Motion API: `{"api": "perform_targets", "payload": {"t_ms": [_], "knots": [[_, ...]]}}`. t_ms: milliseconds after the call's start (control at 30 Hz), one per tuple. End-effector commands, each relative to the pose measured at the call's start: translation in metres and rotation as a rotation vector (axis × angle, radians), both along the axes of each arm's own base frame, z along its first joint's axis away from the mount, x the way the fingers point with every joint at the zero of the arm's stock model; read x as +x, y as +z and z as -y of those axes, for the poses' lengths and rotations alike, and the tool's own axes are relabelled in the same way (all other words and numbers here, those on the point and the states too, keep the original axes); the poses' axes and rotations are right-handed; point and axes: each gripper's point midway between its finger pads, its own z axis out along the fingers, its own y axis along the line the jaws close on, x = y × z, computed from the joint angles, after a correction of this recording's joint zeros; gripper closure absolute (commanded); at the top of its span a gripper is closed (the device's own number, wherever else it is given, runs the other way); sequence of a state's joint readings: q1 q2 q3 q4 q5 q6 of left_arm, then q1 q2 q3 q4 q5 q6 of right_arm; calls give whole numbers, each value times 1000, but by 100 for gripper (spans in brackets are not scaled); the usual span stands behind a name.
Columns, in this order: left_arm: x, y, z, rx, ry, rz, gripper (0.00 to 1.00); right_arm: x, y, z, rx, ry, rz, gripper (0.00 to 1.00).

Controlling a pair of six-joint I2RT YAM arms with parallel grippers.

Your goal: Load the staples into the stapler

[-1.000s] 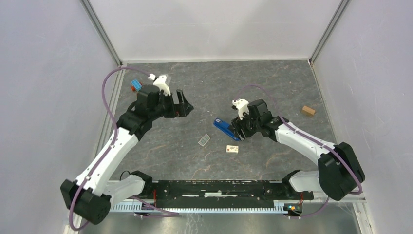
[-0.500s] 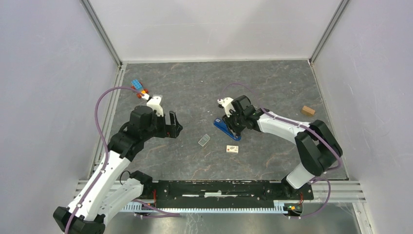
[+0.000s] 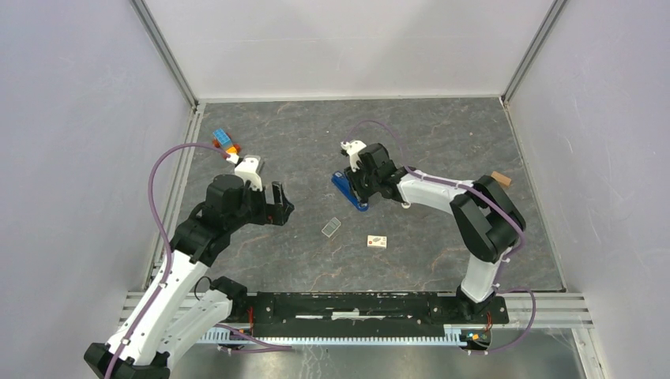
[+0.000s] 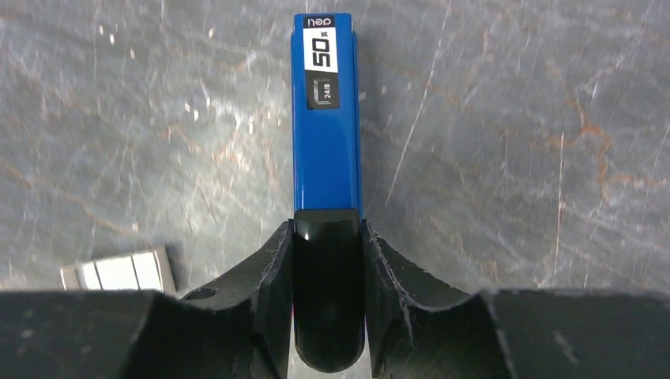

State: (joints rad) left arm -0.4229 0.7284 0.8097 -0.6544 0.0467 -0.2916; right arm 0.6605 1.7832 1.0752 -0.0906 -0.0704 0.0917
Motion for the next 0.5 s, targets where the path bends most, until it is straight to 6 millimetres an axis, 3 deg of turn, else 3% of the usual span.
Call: {"api": "perform_targets", "payload": {"t_ms": [0,233,467], "knots": [[2,1,-5,39,-6,38,0,34,28,-28,77,-42,90,64],[6,1,-21,85,74,48,0,27,48,-10,23,-101,86,45],[3,9,-25,69,92,82,0,-1,82,-16,43,-64,109,43]]}}
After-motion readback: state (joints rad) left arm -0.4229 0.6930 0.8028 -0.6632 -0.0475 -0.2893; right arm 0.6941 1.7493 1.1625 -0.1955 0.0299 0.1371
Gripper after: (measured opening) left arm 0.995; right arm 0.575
